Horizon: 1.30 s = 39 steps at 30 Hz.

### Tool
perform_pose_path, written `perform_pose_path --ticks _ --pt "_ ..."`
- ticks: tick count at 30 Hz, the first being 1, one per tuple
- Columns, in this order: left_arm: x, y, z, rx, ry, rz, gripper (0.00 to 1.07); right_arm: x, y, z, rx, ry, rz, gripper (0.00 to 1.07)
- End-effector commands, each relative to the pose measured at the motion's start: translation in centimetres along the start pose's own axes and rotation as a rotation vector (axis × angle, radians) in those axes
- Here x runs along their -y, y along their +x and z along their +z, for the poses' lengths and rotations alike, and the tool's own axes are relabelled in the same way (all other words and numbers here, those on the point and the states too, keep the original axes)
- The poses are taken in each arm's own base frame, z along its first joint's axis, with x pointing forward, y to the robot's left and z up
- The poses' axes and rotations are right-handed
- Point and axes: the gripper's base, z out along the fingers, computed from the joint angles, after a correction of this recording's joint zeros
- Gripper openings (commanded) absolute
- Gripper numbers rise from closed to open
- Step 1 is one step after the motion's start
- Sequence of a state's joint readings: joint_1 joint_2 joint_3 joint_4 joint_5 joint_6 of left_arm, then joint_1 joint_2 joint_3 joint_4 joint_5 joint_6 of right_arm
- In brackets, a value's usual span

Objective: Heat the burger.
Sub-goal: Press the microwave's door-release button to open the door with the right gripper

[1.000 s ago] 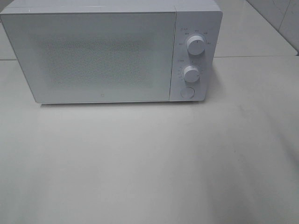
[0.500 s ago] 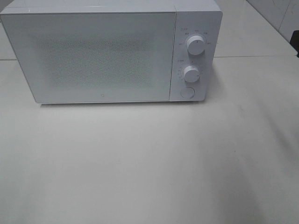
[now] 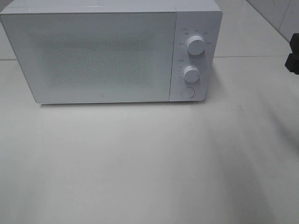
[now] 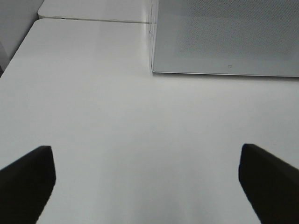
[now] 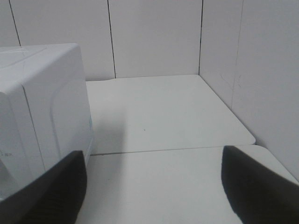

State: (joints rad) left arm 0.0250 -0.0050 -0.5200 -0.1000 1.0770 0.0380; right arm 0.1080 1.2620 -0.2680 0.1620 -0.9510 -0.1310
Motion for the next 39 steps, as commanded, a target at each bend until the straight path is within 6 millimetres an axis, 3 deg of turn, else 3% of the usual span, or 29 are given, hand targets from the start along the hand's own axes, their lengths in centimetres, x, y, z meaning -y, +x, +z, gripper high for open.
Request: perform_pose_path --ticks 1,26,39 --pt "0.0 0.1 -0.2 0.021 0.003 0.000 1.00 -1.2 0.5 0.3 0.007 -0.026 -0.024 0.76" --pt "0.0 0.1 -0.2 0.021 0.003 0.000 1.00 -10.1 4.5 -0.8 -0.067 -0.110 -0.045 0.76" --pt "0.0 0.1 -0.2 0.021 0.003 0.000 1.00 -13.4 5.5 -1.1 -0.102 -0.171 -0.049 0.76"
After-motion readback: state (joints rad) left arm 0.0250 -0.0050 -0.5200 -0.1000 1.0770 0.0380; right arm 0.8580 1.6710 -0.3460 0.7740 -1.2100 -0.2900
